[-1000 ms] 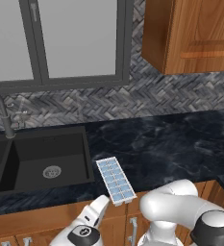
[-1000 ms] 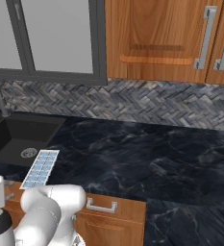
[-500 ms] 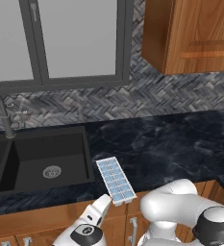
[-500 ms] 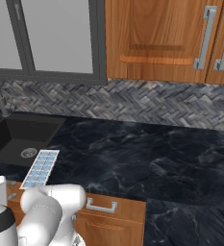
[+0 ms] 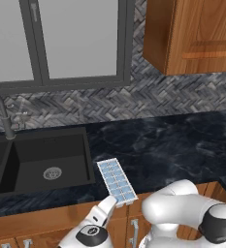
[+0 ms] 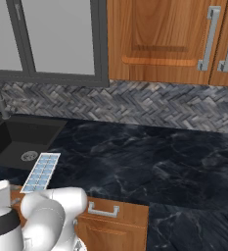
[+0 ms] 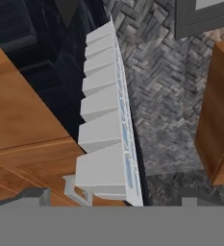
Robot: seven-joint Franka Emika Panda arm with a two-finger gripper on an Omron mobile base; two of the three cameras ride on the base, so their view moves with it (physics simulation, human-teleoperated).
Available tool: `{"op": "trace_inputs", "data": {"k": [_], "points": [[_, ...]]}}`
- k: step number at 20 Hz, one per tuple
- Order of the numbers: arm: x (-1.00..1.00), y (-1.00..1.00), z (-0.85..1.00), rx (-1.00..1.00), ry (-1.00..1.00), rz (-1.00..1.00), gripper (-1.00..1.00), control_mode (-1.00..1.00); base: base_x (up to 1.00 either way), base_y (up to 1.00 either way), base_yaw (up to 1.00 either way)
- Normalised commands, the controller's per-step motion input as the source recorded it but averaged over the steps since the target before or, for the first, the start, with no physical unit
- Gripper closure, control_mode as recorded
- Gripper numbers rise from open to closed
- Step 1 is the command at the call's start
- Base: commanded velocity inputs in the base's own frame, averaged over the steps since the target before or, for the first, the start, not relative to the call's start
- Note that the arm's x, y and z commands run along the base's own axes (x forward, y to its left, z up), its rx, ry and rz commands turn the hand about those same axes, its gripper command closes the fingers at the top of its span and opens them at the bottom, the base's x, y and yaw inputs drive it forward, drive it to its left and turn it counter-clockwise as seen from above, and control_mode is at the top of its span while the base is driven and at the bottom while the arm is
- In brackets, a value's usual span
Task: The ice cube tray has been filled with water. Take the tray and place it in the freezer to make ice. Close the freezer door after placing the tray.
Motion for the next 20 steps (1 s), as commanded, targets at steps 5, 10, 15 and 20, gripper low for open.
{"op": "trace_inputs", "data": {"k": [5,10,15,20], "points": [[0.02,-0.14,0.0,0.0,0.0,0.0,-1.0,-1.0,0.0,0.0,0.0],[0.08,-0.1,0.0,0.0,0.0,0.0,-1.0,-1.0,0.0,0.0,0.0],[0.23,-0.02,0.0,0.0,0.0,0.0,-1.0,-1.0,0.0,0.0,0.0],[0.21,0.0,-0.07,0.0,0.0,0.01,-1.0,-1.0,0.0,0.0,0.0]]}}
